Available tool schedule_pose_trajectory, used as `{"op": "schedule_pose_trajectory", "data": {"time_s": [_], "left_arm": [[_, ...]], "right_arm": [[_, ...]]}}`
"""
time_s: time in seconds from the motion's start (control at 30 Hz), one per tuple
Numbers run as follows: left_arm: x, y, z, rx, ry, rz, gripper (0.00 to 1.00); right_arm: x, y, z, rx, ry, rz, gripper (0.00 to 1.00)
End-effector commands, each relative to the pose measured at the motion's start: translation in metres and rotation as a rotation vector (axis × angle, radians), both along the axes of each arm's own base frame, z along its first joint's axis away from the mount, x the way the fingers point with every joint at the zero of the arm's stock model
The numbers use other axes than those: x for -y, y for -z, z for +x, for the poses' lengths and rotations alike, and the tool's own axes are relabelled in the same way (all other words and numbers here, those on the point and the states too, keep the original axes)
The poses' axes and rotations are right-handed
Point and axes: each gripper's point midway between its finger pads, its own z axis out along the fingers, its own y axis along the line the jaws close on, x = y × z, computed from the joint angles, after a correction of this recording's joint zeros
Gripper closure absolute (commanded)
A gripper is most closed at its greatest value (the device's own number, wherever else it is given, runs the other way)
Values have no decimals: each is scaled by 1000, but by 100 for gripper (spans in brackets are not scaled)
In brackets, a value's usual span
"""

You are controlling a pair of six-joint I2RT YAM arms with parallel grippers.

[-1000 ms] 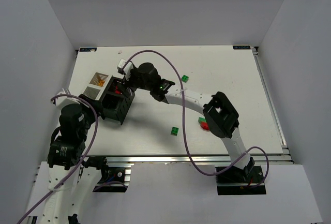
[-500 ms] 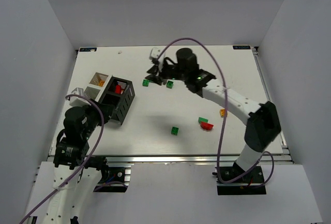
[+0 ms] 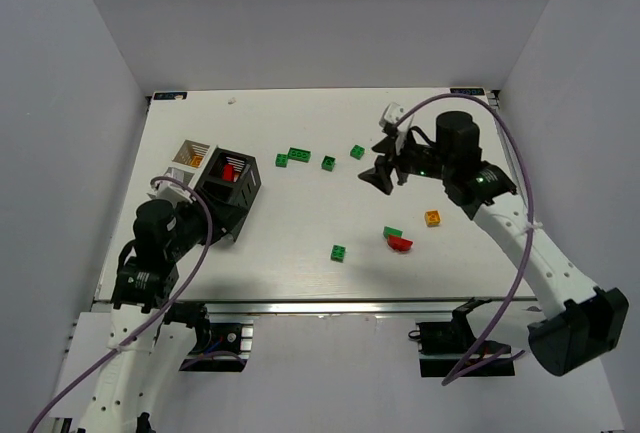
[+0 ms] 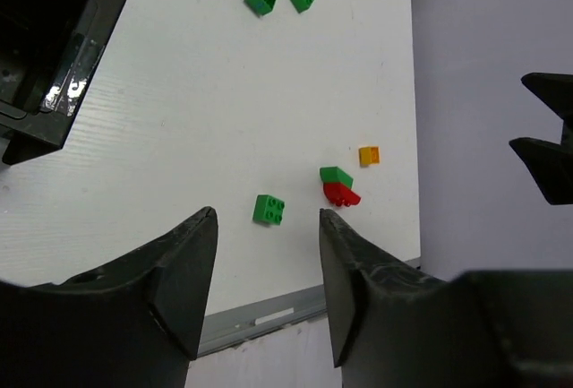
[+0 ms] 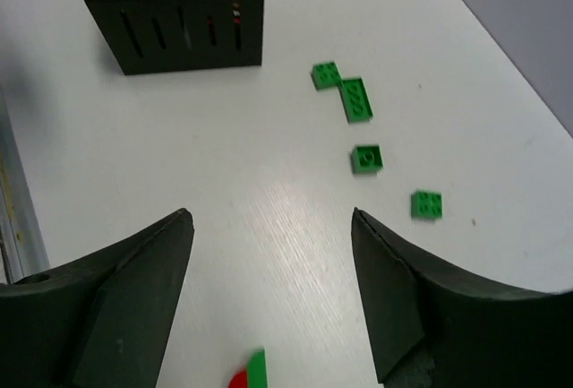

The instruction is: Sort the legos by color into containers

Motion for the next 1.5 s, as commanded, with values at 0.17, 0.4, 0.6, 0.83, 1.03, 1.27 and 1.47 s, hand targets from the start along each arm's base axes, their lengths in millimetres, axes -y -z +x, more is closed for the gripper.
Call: {"op": "schedule_pose_trajectory", "data": {"time_s": [0.17,0.4,0.6,0.83,1.03,1.27,1.47], "left_arm": [[11,6,-5,19,75,-25,37],[12,25,5,15,93,6,33],[11,29,15,34,146,107,25],[6,30,20,63,155,171,20],[2,29,18,29,128,178,20],[-5,19,12,93,41,124,19],[-19,-6,17,137,-38,165,19]], "right_arm": [[74,58,-43,-251,150,-174,20],[100,92,-63,-363,107,-237,18],[107,102,-58,-426,19,-220,21],[134,143,-47,-518,139,-341,28],[180,176,-17,-546,546,-440,34],[219,183,13,-548,875,-487,32],[214,194,22,-607,843,-487,30]]}}
